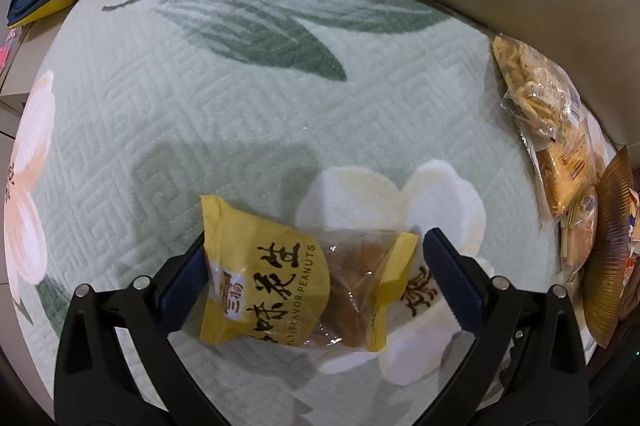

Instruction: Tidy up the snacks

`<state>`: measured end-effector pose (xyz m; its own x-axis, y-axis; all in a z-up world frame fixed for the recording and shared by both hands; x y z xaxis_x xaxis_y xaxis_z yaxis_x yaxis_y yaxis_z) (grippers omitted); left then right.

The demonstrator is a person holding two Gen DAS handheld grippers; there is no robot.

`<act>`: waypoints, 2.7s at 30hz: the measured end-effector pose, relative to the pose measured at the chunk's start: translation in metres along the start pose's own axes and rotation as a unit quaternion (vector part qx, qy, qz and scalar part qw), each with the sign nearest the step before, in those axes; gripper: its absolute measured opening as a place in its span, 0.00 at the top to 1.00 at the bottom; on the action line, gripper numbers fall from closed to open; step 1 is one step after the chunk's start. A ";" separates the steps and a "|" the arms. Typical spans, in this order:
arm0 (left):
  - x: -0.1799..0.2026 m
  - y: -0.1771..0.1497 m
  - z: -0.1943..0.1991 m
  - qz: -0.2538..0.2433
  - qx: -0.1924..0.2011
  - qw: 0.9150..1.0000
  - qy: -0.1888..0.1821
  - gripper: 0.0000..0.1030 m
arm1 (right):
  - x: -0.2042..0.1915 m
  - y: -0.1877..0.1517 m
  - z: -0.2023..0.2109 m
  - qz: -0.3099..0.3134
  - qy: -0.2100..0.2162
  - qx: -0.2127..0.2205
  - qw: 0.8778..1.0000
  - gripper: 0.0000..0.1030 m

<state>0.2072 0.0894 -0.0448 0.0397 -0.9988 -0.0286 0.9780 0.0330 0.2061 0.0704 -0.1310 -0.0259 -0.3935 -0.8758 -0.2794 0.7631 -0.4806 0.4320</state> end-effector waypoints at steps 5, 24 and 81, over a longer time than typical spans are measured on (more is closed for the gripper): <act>0.000 0.000 0.000 0.000 0.001 1.000 0.000 0.03 | -0.005 -0.002 -0.001 0.004 -0.003 0.000 1.000 0.05; -0.004 0.013 0.028 0.013 0.061 0.997 -0.049 0.31 | 0.010 0.050 0.000 -0.117 0.073 -0.004 0.990 0.05; -0.037 0.039 0.010 -0.066 -0.012 0.997 -0.026 0.03 | -0.106 0.062 -0.020 0.071 0.090 -0.125 0.985 0.07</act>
<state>0.2422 0.1268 -0.0262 -0.1004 -0.9949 -0.0030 0.9786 -0.0992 0.1800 0.1694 -0.0672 0.0131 -0.1942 -0.9005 -0.3891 0.9153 -0.3090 0.2583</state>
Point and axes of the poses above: each gripper's, at about its wrist camera, not at the fingertips, and z roughly against the way its jaws point, x to its right, y to its top, the point moved 7 cm from there along -z, roughly the way its jaws point, and after that the axes turned 11 degrees about y, right-handed, at the moved point
